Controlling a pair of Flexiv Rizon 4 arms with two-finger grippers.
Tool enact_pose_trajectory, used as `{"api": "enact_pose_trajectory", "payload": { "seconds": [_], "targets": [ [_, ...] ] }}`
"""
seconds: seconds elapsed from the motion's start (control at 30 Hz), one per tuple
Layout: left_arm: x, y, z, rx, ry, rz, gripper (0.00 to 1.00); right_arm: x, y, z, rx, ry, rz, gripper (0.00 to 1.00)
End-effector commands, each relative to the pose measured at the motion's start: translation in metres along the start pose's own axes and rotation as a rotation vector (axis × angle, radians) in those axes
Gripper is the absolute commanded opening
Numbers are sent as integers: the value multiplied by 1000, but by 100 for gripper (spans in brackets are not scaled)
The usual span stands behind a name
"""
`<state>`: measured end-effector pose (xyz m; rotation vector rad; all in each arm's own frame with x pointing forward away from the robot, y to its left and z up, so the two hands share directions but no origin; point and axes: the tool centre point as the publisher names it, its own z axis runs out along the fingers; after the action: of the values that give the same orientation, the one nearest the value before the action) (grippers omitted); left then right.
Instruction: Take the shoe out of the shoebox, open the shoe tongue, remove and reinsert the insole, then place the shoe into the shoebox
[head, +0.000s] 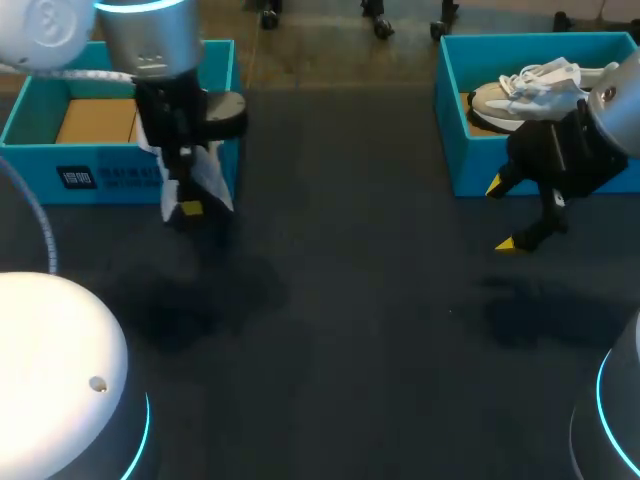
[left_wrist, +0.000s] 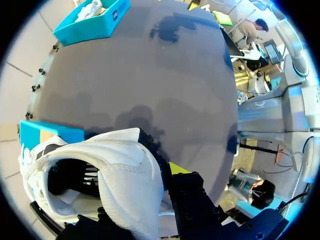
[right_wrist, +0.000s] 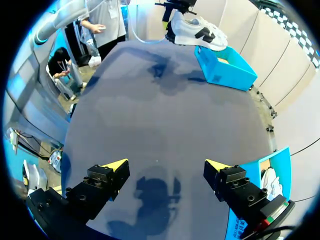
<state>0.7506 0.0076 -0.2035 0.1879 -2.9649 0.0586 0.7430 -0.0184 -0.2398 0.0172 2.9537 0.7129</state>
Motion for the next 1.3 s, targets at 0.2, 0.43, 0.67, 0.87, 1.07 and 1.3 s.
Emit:
{"api": "enact_pose_trajectory", "payload": {
  "seconds": [0.2,0.43,0.67,0.87,1.07,1.3],
  "targets": [
    [-17,52,-12,104,15,-23,0,1,0,0,1,-1,0,100],
    [-35,80,-17,68,8,91,0,1,0,0,1,-1,0,100],
    [-55,101,-21,-25,-30,169,0,1,0,0,1,-1,0,100],
    [-76,116,-23,-72,-63,150,0,1,0,0,1,-1,0,100],
    [-79,118,-22,-77,-90,141,0,1,0,0,1,-1,0,100],
    [-79,118,-22,-77,-90,141,0,1,0,0,1,-1,0,100]
  ]
}}
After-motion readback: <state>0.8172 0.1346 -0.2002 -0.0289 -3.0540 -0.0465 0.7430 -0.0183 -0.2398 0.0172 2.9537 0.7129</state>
